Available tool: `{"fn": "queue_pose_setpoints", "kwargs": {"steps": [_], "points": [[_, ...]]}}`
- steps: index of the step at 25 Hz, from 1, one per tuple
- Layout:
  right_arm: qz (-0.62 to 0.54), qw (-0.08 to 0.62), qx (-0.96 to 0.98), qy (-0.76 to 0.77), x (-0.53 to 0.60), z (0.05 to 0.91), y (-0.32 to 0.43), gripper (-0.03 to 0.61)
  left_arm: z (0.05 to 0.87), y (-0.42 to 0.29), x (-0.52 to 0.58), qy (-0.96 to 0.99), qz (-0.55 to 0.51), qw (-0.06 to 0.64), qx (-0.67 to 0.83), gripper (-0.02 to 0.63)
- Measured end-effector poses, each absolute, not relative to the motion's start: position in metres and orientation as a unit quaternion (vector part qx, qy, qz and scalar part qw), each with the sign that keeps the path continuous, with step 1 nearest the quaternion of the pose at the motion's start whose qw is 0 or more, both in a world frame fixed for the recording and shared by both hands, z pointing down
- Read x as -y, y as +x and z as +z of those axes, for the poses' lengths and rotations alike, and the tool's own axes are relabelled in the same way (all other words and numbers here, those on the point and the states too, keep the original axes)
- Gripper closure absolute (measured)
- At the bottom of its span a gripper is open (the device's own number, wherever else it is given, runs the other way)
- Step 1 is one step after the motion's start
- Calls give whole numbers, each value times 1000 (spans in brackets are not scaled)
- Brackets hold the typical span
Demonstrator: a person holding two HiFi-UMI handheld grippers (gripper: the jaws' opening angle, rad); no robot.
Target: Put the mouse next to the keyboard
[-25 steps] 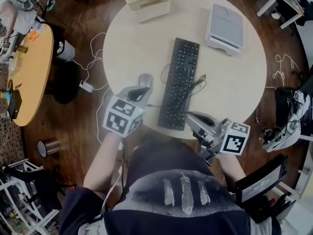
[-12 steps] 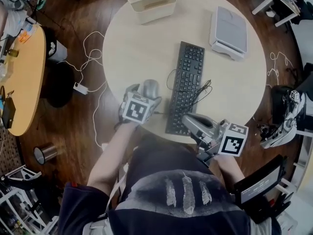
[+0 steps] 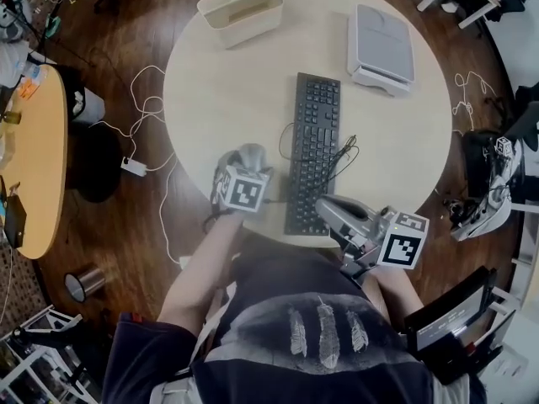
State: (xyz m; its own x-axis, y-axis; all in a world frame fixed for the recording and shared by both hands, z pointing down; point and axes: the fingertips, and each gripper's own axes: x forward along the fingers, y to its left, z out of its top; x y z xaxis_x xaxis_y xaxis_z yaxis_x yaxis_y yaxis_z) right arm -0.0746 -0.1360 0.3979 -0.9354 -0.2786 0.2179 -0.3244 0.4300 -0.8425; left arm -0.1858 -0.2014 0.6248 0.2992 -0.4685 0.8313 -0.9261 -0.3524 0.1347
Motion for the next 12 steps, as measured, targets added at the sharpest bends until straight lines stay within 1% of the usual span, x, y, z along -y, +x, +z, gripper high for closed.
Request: {"fn": "queue_pose_setpoints", "kwargs": {"steps": [3, 5, 7, 9, 10, 12], "points": [[502, 20, 846, 177, 136, 398, -71, 578, 629, -186, 200, 747, 349, 294, 483, 170], [498, 20, 850, 172, 135, 397, -71, 578, 630, -187, 201, 750, 347, 292, 482, 181], [497, 18, 851, 167, 134, 397, -72, 578, 630, -192, 202, 748, 347, 295, 483, 207], [499, 15, 850, 168, 134, 398, -71, 578, 630, -200, 201, 747, 340, 297, 489, 262], [500, 11, 849, 171, 135, 398, -69, 578, 630, -202, 200, 748, 336, 296, 490, 279], [499, 4, 848, 176, 135, 396, -64, 578, 630, -204, 198, 750, 330, 295, 491, 282]]}}
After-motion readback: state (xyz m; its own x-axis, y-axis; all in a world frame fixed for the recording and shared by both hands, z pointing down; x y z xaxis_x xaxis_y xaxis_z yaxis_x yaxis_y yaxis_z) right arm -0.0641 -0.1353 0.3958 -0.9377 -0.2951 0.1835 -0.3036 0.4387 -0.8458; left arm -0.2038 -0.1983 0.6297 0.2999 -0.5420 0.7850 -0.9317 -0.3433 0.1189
